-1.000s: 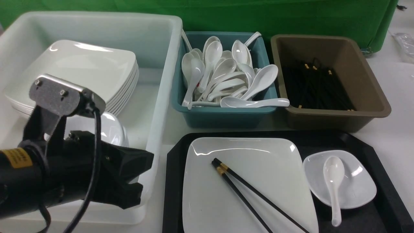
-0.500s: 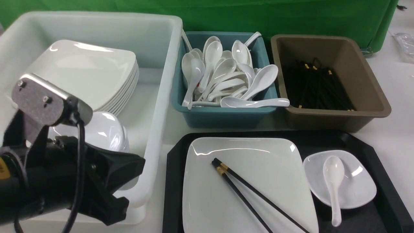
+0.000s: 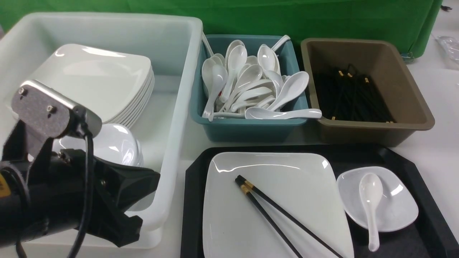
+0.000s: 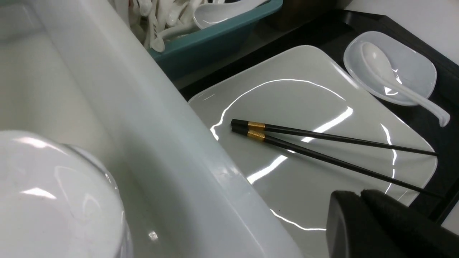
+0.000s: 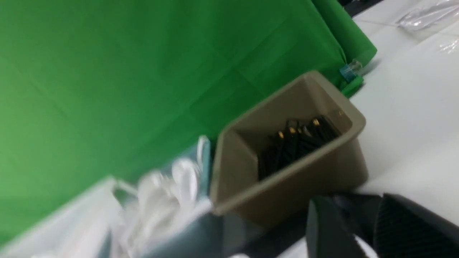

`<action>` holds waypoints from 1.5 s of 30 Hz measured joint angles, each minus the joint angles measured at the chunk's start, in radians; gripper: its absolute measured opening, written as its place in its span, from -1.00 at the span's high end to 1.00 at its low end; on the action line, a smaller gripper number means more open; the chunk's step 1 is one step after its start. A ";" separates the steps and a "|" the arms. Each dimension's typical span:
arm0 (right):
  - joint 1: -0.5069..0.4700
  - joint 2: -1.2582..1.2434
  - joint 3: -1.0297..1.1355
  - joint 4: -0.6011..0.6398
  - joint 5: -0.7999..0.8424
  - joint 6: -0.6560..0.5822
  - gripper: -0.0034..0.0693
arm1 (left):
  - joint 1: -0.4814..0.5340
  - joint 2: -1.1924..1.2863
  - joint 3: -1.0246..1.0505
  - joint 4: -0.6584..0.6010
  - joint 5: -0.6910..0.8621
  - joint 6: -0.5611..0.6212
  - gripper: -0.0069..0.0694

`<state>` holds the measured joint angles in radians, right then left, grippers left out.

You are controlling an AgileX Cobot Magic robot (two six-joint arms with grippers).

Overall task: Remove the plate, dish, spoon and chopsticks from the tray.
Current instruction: Use the right arm to grab a soup spoon from the plate

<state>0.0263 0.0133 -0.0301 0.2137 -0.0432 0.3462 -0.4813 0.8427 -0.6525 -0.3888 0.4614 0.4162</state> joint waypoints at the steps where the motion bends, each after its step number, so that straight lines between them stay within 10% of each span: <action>1: 0.014 0.019 -0.031 0.000 0.043 -0.037 0.27 | 0.000 0.000 0.000 0.000 0.000 0.000 0.77; 12: 0.126 0.813 -0.601 -0.030 0.777 -0.373 0.47 | 0.000 -0.004 0.000 -0.022 0.000 0.000 0.77; 28: 0.220 1.555 -0.903 -0.048 0.647 -0.335 -0.25 | 0.000 -0.077 0.000 -0.028 0.015 0.022 0.77; 39: 0.231 1.714 -0.904 -0.096 0.559 -0.263 -0.25 | 0.000 -0.077 0.000 -0.025 0.027 0.023 0.77; 45: 0.229 1.728 -0.915 -0.103 0.554 -0.295 0.06 | 0.000 -0.078 0.000 -0.025 0.029 0.024 0.77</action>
<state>0.2553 1.7418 -0.9455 0.1110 0.5108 0.0508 -0.4813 0.7646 -0.6525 -0.4143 0.4906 0.4397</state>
